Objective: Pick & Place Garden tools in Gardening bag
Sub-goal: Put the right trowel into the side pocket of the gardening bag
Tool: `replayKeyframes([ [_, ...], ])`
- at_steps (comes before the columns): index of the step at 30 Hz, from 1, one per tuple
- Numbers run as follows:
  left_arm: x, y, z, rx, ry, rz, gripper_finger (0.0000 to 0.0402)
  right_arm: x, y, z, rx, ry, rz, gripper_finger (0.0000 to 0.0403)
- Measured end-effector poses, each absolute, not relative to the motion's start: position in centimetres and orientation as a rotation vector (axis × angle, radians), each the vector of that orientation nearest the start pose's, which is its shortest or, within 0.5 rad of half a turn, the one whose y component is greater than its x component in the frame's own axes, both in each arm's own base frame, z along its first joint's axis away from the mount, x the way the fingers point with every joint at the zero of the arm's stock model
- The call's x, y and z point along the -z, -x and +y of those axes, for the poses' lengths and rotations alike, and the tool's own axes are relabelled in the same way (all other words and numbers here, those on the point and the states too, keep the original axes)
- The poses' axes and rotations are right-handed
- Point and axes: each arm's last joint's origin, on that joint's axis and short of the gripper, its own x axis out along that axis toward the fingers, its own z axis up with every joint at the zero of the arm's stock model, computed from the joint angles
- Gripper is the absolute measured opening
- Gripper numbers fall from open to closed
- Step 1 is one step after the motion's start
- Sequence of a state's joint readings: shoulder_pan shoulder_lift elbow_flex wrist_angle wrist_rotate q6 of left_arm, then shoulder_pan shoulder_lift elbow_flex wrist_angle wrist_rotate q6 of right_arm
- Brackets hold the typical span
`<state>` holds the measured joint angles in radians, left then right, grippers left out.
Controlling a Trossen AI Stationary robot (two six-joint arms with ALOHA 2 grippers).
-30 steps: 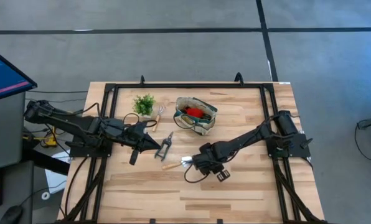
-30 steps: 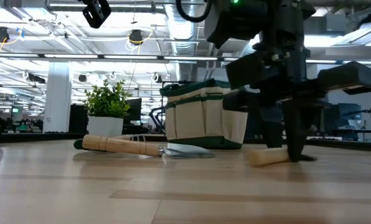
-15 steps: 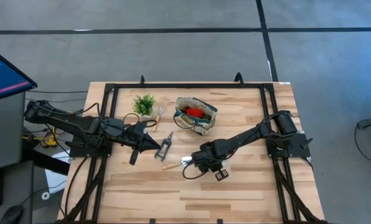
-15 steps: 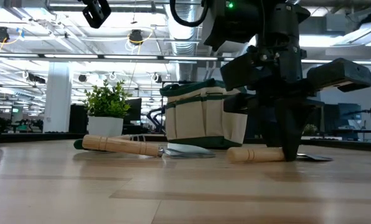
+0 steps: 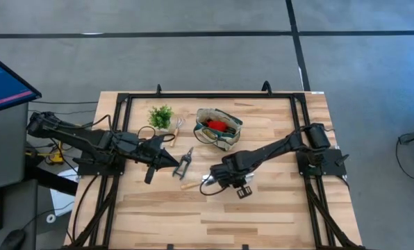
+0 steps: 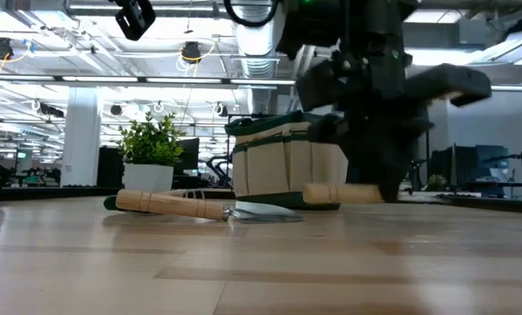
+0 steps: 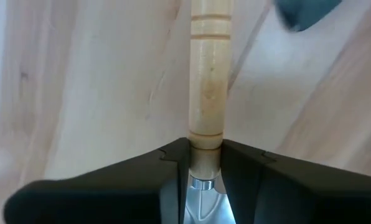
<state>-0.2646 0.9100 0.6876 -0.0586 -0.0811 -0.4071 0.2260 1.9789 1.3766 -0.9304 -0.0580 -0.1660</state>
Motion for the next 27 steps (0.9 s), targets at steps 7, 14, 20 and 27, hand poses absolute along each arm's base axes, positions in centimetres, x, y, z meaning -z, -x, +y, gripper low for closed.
replayKeyframes([
  [7, -29.0, -19.7, -5.1, 0.112, 0.423, 0.314, 0.0003, -18.8, -36.3, 7.4, -0.266, 0.309, 1.540, 0.0063],
  [14, -29.0, -19.7, -5.1, 0.112, 0.428, 0.315, 0.0003, -22.1, -36.9, 6.8, -0.158, 0.399, 1.541, 0.0063],
  [20, -29.0, -19.7, -5.1, 0.112, 0.428, 0.315, 0.0003, -24.3, -37.2, 6.6, -0.109, 0.445, 1.529, 0.0063],
  [27, -29.0, -19.7, -5.0, 0.101, 0.466, 0.317, 0.0003, -26.4, -37.0, 6.4, -0.043, 0.513, 1.537, 0.0059],
])
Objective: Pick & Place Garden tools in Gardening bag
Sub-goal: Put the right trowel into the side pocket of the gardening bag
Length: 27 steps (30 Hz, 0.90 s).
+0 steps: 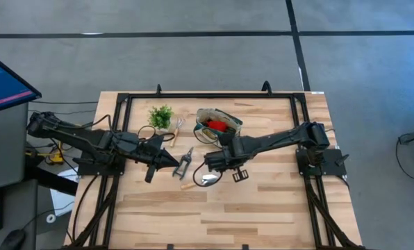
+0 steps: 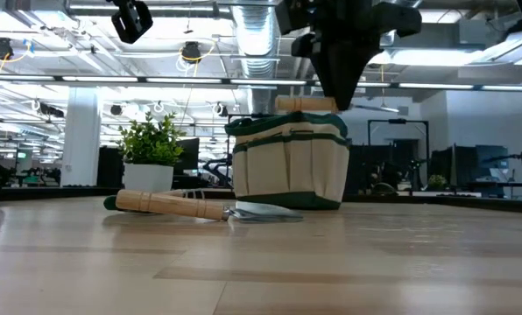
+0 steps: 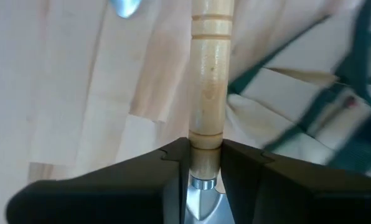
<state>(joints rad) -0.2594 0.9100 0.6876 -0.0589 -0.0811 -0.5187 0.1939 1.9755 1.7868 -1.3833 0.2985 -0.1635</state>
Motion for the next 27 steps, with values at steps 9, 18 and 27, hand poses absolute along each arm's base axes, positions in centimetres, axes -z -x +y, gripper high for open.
replayKeyframes([
  [9, -29.0, -19.7, -4.9, 0.097, 0.480, 0.317, 0.0003, -28.8, -36.3, 5.6, 0.103, 0.666, 1.581, 0.0058],
  [18, -29.0, -19.7, -4.9, 0.096, 0.480, 0.317, 0.0003, -29.2, -36.4, 3.0, 0.182, 0.668, 1.616, 0.0058],
  [27, -28.9, -19.7, -4.9, 0.094, 0.480, 0.321, 0.0003, -29.7, -36.1, 1.8, 0.187, 0.644, 1.618, 0.0058],
])
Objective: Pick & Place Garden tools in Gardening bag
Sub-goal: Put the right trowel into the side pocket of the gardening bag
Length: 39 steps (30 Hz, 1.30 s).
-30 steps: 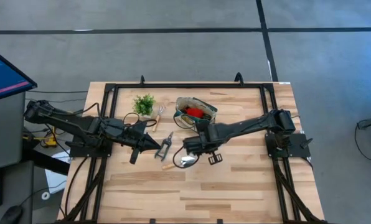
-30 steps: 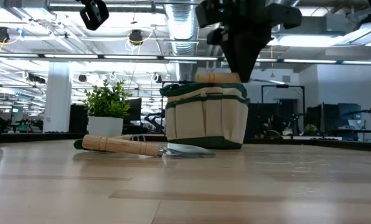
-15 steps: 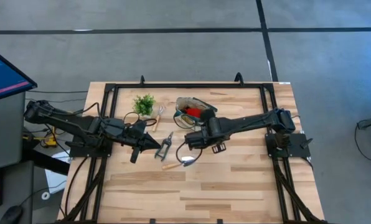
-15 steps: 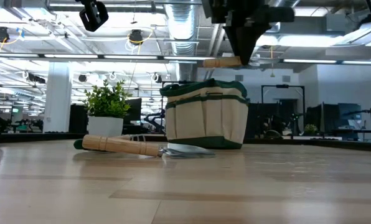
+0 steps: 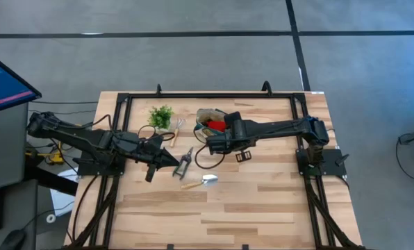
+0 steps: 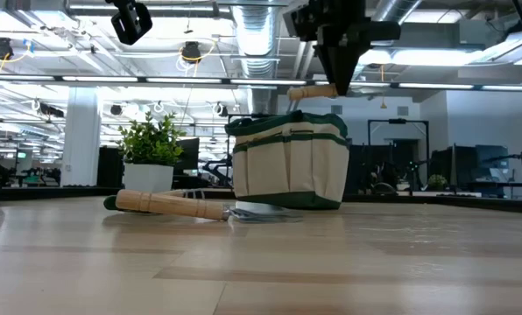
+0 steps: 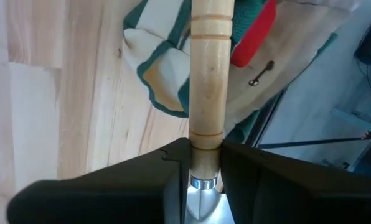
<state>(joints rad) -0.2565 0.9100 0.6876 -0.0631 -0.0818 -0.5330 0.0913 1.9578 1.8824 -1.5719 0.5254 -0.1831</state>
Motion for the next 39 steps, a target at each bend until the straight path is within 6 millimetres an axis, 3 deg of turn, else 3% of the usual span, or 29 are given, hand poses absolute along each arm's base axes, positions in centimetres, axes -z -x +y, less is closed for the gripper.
replayKeyframes([
  [10, -28.5, -20.3, -4.4, -0.118, 0.607, 0.280, 0.0007, -29.6, -36.0, 4.5, 0.124, 0.705, 1.589, 0.0055],
  [16, -26.3, -22.9, -3.6, -0.209, 0.723, 0.332, 0.0049, -30.3, -36.0, 6.1, 0.133, 0.767, 1.528, 0.0055],
  [19, -25.4, -24.4, -2.8, -0.177, 0.822, 0.350, 0.0079, -31.2, -36.1, 6.7, 0.137, 0.778, 1.477, 0.0055],
  [27, -25.5, -26.8, -0.2, 0.010, 0.996, 0.269, 0.0143, -32.3, -36.3, 7.8, 0.100, 0.812, 1.406, 0.0055],
  [39, -26.0, -27.5, 0.8, 0.020, 1.020, 0.260, 0.0148, -32.4, -36.6, 8.4, 0.063, 0.850, 1.366, 0.0055],
])
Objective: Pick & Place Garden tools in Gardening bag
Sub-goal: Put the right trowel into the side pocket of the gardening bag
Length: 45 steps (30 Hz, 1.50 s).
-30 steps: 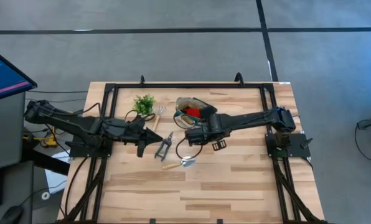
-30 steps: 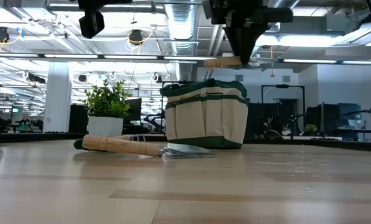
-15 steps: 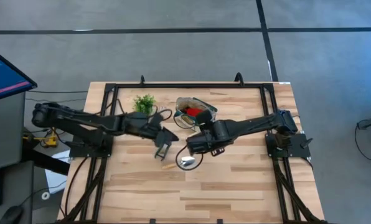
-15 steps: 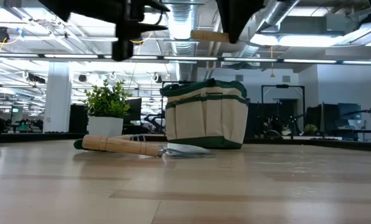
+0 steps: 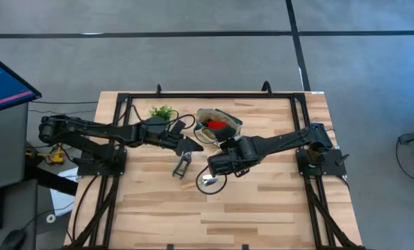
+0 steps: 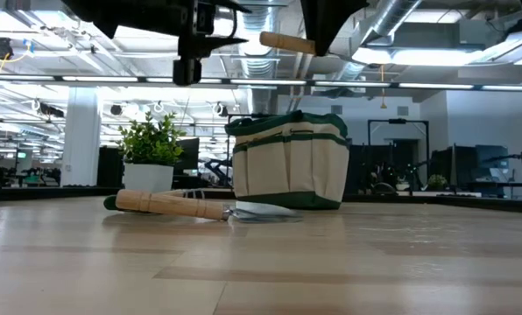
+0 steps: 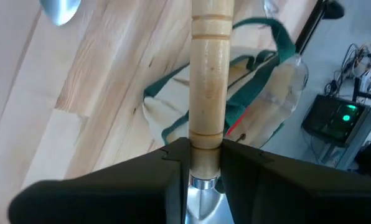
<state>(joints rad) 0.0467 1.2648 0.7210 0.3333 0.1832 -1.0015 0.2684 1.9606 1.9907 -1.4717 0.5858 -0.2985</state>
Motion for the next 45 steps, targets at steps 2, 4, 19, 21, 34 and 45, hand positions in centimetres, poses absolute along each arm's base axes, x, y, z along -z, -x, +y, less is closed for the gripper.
replayKeyframes([
  [2, -26.0, -28.2, 0.8, 0.019, 1.014, 0.265, 0.0148, -32.4, -36.6, 8.4, 0.065, 0.850, 1.364, 0.0055],
  [4, -25.8, -28.8, 0.8, 0.032, 0.998, 0.283, 0.0148, -32.4, -36.6, 8.4, 0.073, 0.857, 1.364, 0.0055],
  [19, -24.7, -33.2, 0.8, 0.071, 1.000, 0.362, 0.0147, -32.4, -36.8, 8.4, 0.073, 0.873, 1.351, 0.0055],
  [21, -24.5, -33.5, 0.8, 0.067, 0.995, 0.371, 0.0147, -32.4, -36.8, 8.4, 0.071, 0.875, 1.352, 0.0055],
  [34, -24.7, -33.8, 0.9, 0.084, 0.983, 0.368, 0.0147, -32.4, -36.8, 8.4, 0.068, 0.880, 1.351, 0.0055],
  [45, -24.7, -33.8, 0.9, 0.084, 0.983, 0.367, 0.0147, -32.4, -36.8, 8.4, 0.069, 0.878, 1.350, 0.0055],
])
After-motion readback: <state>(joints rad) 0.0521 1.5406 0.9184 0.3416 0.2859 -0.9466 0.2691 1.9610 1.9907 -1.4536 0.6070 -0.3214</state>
